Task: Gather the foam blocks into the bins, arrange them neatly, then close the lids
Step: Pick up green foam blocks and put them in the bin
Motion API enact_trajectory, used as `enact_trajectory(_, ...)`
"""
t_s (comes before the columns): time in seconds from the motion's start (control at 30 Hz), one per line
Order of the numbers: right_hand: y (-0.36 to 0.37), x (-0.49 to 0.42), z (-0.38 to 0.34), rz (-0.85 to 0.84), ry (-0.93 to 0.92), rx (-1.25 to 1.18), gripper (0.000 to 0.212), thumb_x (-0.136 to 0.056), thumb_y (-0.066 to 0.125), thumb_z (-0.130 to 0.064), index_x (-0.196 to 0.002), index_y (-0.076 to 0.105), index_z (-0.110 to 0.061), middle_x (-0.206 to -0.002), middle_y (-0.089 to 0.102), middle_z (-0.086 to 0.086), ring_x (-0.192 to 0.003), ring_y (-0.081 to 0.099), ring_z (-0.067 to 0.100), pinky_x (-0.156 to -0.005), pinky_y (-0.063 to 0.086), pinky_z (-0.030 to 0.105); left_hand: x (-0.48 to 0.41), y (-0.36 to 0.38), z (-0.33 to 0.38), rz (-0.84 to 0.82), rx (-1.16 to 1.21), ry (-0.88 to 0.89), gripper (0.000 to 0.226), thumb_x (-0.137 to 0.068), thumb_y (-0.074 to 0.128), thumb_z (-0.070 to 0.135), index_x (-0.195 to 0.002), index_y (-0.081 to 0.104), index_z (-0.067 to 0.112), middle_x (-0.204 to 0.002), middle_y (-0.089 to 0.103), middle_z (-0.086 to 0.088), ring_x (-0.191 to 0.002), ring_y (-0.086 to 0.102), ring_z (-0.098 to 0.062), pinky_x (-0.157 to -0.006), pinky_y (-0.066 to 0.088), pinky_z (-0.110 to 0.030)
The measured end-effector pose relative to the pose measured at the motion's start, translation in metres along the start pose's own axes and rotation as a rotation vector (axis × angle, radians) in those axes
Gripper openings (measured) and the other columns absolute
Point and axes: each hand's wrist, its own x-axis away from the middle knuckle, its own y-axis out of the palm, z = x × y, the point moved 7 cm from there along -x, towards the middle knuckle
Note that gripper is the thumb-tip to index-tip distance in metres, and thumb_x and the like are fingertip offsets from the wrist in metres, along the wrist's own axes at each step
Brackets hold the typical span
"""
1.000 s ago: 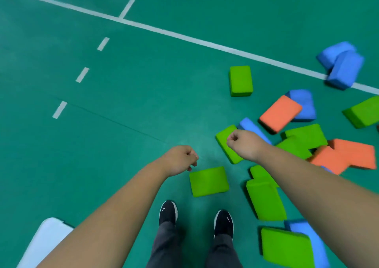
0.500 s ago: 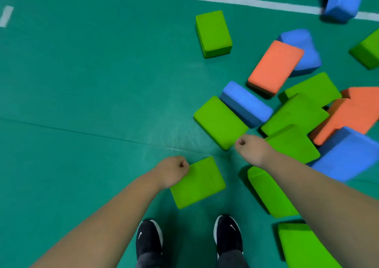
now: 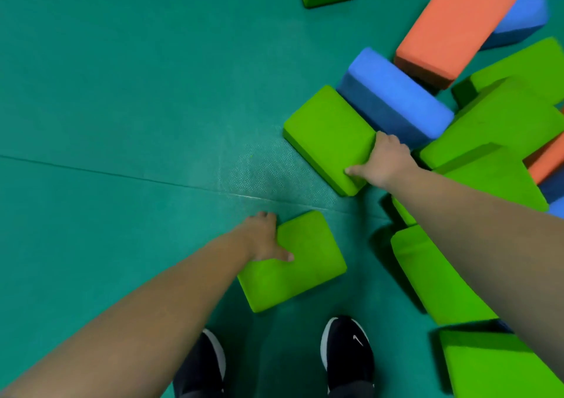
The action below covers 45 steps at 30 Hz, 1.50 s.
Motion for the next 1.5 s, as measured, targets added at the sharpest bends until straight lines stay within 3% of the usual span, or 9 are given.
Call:
enact_trajectory(0.13, 0.006, -0.003, 0.007, 0.071, 0.047, 0.001, 0.12, -0.062, 0.09, -0.063, -0.151, 0.032, -0.008, -0.149, 0.037, 0.015, -0.137, 0.039, 0.04, -0.114, 0.036, 0.049, -0.009, 0.009, -0.004, 0.024, 0.056, -0.014, 0.119, -0.054, 0.084, 0.078, -0.145, 0.043, 0.014, -0.143, 0.046, -0.01, -0.131, 0.048, -0.034, -0.108, 0.046, -0.052)
enact_trajectory(0.3, 0.002, 0.002, 0.008, 0.073, 0.092, 0.047, 0.125, -0.048, 0.089, -0.076, -0.142, 0.042, -0.008, -0.144, 0.035, 0.016, -0.135, 0.037, 0.039, -0.111, 0.037, 0.049, -0.007, 0.011, -0.01, -0.047, 0.046, -0.03, 0.134, -0.037, 0.081, 0.087, -0.146, 0.043, 0.018, -0.144, 0.045, -0.01, -0.131, 0.047, -0.036, -0.107, 0.048, -0.053)
enact_trajectory(0.4, 0.0, 0.008, 0.003, 0.093, 0.09, -0.03, 0.125, -0.05, 0.095, -0.066, -0.143, 0.035, -0.008, -0.145, 0.034, 0.015, -0.137, 0.037, 0.039, -0.113, 0.037, 0.049, 0.0, 0.013, -0.009, -0.066, 0.044, -0.013, 0.132, -0.038, 0.08, 0.087, -0.148, 0.044, 0.023, -0.142, 0.041, -0.01, -0.132, 0.044, -0.037, -0.108, 0.047, -0.053)
enact_trajectory(0.53, 0.002, 0.016, -0.004, 0.055, 0.065, -0.225, 0.106, -0.059, 0.1, -0.042, -0.132, 0.032, -0.006, -0.141, 0.038, 0.015, -0.129, 0.047, 0.035, -0.104, 0.043, 0.045, 0.013, 0.008, -0.011, -0.015, 0.08, 0.003, 0.126, -0.043, 0.087, 0.078, -0.145, 0.041, 0.018, -0.144, 0.04, -0.01, -0.131, 0.047, -0.036, -0.107, 0.048, -0.051)
enact_trajectory(0.77, -0.007, 0.063, -0.033, 0.052, 0.021, 0.041, 0.115, -0.053, 0.092, -0.068, -0.136, 0.043, -0.006, -0.138, 0.043, 0.016, -0.129, 0.044, 0.039, -0.109, 0.042, 0.047, 0.064, -0.003, -0.026, 0.051, -0.007, -0.004, 0.096, -0.054, 0.094, 0.061, -0.119, 0.037, 0.019, -0.121, 0.062, -0.008, -0.107, 0.063, -0.034, -0.088, 0.056, -0.045)
enact_trajectory(1.0, -0.053, 0.147, -0.11, 0.002, -0.088, 0.076, 0.098, -0.058, 0.093, -0.055, -0.128, 0.044, -0.007, -0.132, 0.049, 0.016, -0.12, 0.055, 0.04, -0.099, 0.05, 0.047, 0.172, -0.034, -0.071, 0.195, -0.015, -0.108, 0.098, -0.059, 0.089, 0.062, -0.131, 0.038, 0.02, -0.13, 0.059, -0.007, -0.118, 0.059, -0.035, -0.093, 0.05, -0.046)
enact_trajectory(1.1, -0.072, 0.183, -0.163, -0.036, -0.155, 0.122, 0.09, -0.055, 0.093, -0.057, -0.117, 0.048, -0.011, -0.122, 0.057, 0.013, -0.109, 0.06, 0.037, -0.085, 0.051, 0.042, 0.224, -0.045, -0.105, 0.221, 0.077, -0.19, 0.098, -0.063, 0.086, 0.062, -0.136, 0.037, 0.02, -0.132, 0.056, -0.008, -0.122, 0.056, -0.035, -0.098, 0.049, -0.047)
enact_trajectory(1.3, -0.081, 0.272, -0.285, -0.067, -0.327, 0.216, 0.094, -0.06, 0.091, -0.057, -0.128, 0.047, -0.008, -0.131, 0.054, 0.016, -0.119, 0.059, 0.039, -0.096, 0.052, 0.045, 0.351, -0.04, -0.187, 0.313, 0.386, -0.429, 0.08, -0.07, 0.08, 0.054, -0.124, 0.038, 0.013, -0.127, 0.057, -0.015, -0.118, 0.057, -0.038, -0.095, 0.051, -0.047)
enact_trajectory(1.5, -0.04, 0.396, -0.381, -0.134, -0.577, 0.284, 0.091, -0.062, 0.091, -0.054, -0.127, 0.047, -0.008, -0.13, 0.056, 0.017, -0.119, 0.06, 0.039, -0.097, 0.052, 0.044, 0.49, 0.044, -0.243, 0.384, 0.936, -0.694, 0.077, -0.076, 0.082, 0.05, -0.123, 0.037, 0.008, -0.127, 0.059, -0.017, -0.108, 0.059, -0.033, -0.084, 0.047, -0.036)
